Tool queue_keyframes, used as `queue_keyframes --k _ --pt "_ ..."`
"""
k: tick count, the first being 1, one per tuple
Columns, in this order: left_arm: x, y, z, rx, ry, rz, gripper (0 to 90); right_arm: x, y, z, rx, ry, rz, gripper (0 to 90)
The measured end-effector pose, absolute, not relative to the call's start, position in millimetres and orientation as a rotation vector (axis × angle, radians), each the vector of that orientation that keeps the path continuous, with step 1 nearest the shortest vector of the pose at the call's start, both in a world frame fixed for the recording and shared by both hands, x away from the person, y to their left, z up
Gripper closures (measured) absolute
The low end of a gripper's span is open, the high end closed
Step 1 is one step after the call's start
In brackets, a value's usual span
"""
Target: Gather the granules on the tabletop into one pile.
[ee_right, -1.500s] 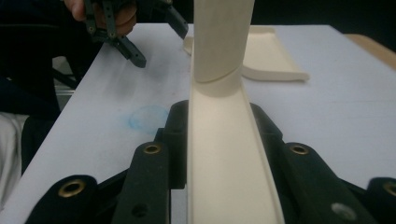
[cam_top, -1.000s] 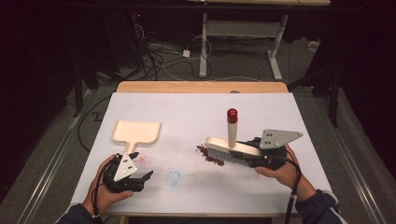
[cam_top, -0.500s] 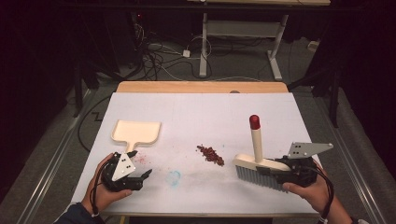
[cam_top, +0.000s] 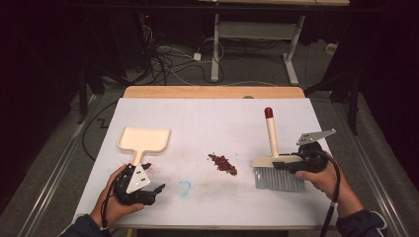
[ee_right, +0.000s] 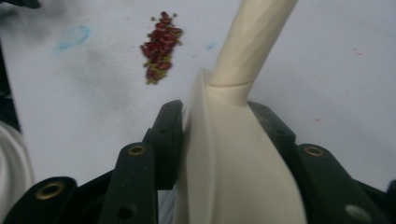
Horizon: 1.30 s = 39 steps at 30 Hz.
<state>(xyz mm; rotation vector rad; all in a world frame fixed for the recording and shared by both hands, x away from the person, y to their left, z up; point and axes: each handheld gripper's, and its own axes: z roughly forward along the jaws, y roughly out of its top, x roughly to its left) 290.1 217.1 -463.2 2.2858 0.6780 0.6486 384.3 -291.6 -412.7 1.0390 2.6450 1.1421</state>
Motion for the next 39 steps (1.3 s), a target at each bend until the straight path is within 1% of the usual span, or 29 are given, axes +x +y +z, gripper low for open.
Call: queue_keyframes --k 4,5,6,8,9,10,12,14,16,18,20,25,29,31,33,36,38,39 --pt "290.0 217.1 -463.1 2.290 0.676 0.649 19.9 400.0 -296.3 -414.4 1.099 2.585 1.163 45.0" --pt "289.9 217.1 -463.5 2.285 0.679 0.648 19.9 402.1 -297.6 -413.6 1.119 2.559 1.147 44.7" --pt "289.8 217.3 -463.6 2.286 0.679 0.648 19.8 403.6 -299.9 -412.2 1.125 2.523 1.106 51.2" --pt "289.7 217.5 -463.9 2.287 0.680 0.645 19.9 406.7 -304.4 -410.9 1.147 2.455 0.991 49.3" --pt "289.6 217.3 -464.0 2.288 0.680 0.644 19.8 408.3 -306.9 -411.5 1.164 2.438 0.995 50.8" --pt "289.5 217.0 -464.2 2.290 0.679 0.644 19.9 409.3 -308.5 -412.6 1.171 2.425 0.996 54.3" --pt "289.6 216.5 -464.3 2.295 0.675 0.644 19.9 412.9 -307.7 -417.8 1.194 2.400 0.897 57.8" --pt "289.8 215.6 -464.7 2.295 0.675 0.642 19.9 417.4 -305.5 -424.6 1.200 2.352 0.756 66.8" --pt "290.0 215.5 -464.6 2.299 0.672 0.642 19.9 423.9 -307.2 -432.1 1.274 2.329 0.755 73.1" --pt "290.4 215.3 -465.0 2.297 0.675 0.641 19.9 429.1 -305.5 -439.5 1.294 2.325 0.692 76.0" --pt "290.8 215.1 -465.2 2.297 0.675 0.639 19.9 433.0 -303.5 -444.4 1.300 2.296 0.633 76.0" --pt "289.9 215.4 -464.5 2.301 0.666 0.643 19.9 439.2 -297.2 -451.1 1.311 2.288 0.604 73.2" --pt "289.9 217.2 -464.0 2.287 0.676 0.644 19.9 436.3 -296.1 -447.1 1.294 2.260 0.636 66.0" --pt "289.7 217.1 -463.7 2.285 0.674 0.647 19.9 433.4 -296.7 -441.5 1.265 2.214 0.659 60.9" --pt "289.5 217.0 -463.5 2.284 0.674 0.650 19.9 428.6 -296.7 -433.5 1.199 2.189 0.743 57.2" --pt "289.6 217.7 -463.0 2.279 0.677 0.655 19.8 418.7 -294.3 -418.9 1.112 2.116 0.885 48.3" --pt "289.5 218.1 -462.6 2.279 0.678 0.662 19.8 410.8 -292.0 -408.3 1.056 2.080 0.983 45.8" --pt "289.4 218.2 -462.4 2.276 0.679 0.663 19.8 407.0 -290.1 -403.5 1.036 2.062 1.003 42.6"
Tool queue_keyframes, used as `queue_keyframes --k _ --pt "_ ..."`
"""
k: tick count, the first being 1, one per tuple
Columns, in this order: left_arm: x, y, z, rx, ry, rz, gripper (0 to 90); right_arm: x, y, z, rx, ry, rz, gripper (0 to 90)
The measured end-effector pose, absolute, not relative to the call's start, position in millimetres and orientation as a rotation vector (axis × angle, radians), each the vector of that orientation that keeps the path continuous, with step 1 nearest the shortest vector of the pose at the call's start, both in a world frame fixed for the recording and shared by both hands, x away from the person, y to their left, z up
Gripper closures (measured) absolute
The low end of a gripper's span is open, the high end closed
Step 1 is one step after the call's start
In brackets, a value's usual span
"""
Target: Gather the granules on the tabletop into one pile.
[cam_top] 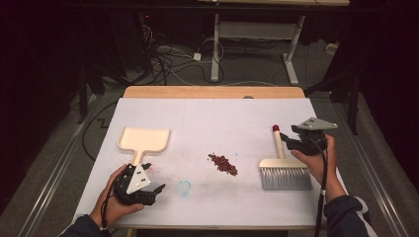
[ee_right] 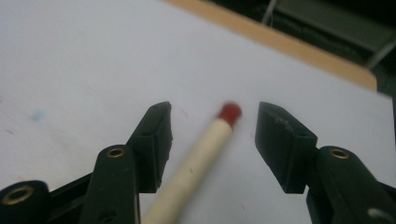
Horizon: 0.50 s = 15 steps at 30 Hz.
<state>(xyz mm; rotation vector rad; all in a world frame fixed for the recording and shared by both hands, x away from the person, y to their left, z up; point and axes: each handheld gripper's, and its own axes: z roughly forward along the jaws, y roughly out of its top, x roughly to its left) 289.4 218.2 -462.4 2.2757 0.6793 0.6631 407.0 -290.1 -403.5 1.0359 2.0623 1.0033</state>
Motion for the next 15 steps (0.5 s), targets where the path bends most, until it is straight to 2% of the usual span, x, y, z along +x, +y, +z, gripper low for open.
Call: queue_keyframes --k 5,15 --pt "289.3 219.8 -461.3 2.273 0.683 0.670 19.7 388.5 -283.5 -386.2 0.948 2.008 1.136 36.0" --pt "291.0 220.8 -461.0 2.258 0.690 0.682 19.6 350.0 -273.8 -372.7 0.838 1.952 1.203 30.3"
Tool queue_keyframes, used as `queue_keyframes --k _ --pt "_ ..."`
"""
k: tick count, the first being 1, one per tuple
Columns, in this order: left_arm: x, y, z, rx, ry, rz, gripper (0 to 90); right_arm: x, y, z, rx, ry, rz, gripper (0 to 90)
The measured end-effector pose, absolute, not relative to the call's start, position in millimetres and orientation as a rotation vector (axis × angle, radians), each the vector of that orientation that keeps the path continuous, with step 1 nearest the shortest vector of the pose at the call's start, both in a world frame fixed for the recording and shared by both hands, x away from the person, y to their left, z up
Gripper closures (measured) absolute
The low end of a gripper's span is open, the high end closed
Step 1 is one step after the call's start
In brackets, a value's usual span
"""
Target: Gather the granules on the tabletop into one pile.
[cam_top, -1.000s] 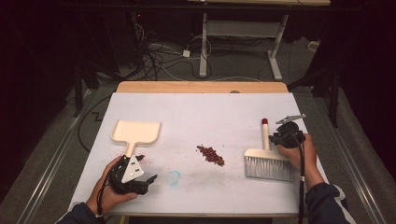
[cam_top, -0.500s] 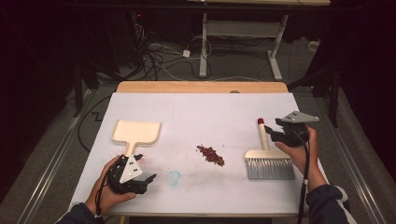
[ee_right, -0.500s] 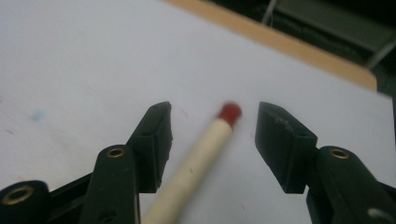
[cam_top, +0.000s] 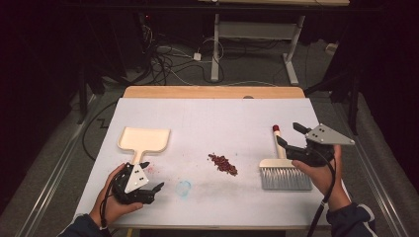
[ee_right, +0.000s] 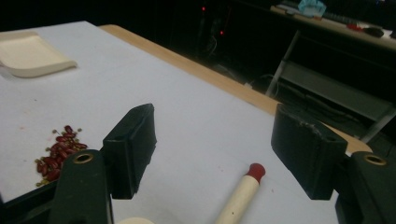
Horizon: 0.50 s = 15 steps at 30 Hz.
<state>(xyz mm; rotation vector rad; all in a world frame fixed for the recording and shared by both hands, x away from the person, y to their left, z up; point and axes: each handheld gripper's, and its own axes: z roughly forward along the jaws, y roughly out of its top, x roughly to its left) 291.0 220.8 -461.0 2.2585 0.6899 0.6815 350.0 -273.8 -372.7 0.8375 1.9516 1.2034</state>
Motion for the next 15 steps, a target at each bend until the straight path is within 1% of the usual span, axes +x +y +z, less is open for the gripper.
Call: queue_keyframes --k 6,8,12,15 --pt "294.3 221.4 -460.8 2.243 0.703 0.696 18.1 324.3 -272.4 -383.3 0.804 1.943 1.212 26.1" --pt "294.7 221.6 -461.0 2.242 0.702 0.704 18.1 316.5 -271.0 -390.8 0.796 1.940 1.197 21.0" --pt "296.3 221.7 -463.4 2.242 0.705 0.709 18.0 301.3 -270.4 -408.8 0.779 1.945 1.194 20.1" --pt "293.1 219.5 -461.5 2.246 0.693 0.729 17.5 292.5 -271.9 -414.8 0.739 1.961 1.133 19.5"
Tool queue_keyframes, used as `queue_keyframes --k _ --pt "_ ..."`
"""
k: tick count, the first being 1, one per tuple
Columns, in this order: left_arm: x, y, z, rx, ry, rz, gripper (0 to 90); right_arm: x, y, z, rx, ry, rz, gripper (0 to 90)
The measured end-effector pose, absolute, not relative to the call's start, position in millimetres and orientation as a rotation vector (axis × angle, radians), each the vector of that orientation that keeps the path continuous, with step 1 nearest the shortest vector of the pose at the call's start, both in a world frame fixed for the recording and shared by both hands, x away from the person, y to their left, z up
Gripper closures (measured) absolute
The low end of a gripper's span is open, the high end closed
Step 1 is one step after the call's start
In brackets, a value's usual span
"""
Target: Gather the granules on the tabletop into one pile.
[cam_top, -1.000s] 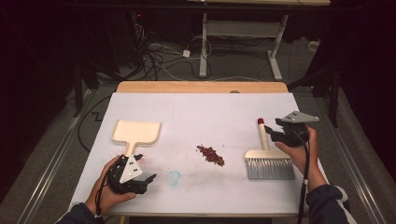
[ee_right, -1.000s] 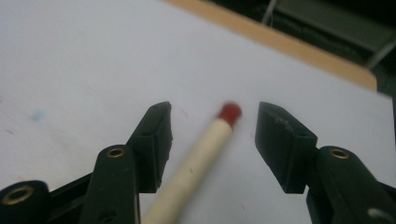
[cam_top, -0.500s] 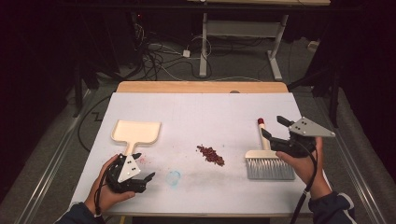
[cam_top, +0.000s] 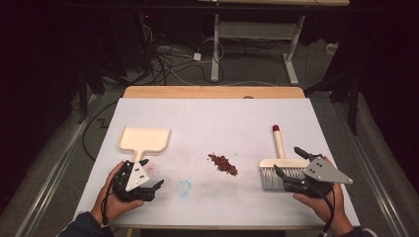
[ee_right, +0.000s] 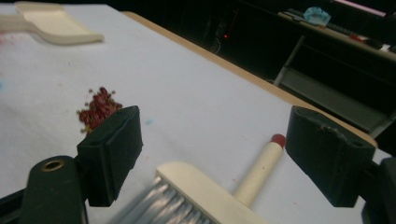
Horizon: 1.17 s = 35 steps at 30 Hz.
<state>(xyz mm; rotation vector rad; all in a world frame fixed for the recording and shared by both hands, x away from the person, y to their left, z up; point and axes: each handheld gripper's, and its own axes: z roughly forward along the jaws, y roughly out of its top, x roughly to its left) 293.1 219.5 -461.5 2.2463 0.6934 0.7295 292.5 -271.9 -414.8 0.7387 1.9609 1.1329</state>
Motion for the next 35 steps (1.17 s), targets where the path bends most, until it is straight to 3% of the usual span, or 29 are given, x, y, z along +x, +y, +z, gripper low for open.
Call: queue_keyframes --k 12,35 --pt "286.3 217.5 -459.1 2.238 0.654 0.748 16.8 276.6 -265.6 -425.7 0.740 1.968 1.151 19.6" --pt "289.6 216.8 -458.5 2.234 0.662 0.746 16.8 282.7 -265.4 -427.3 0.747 1.967 1.105 19.9"
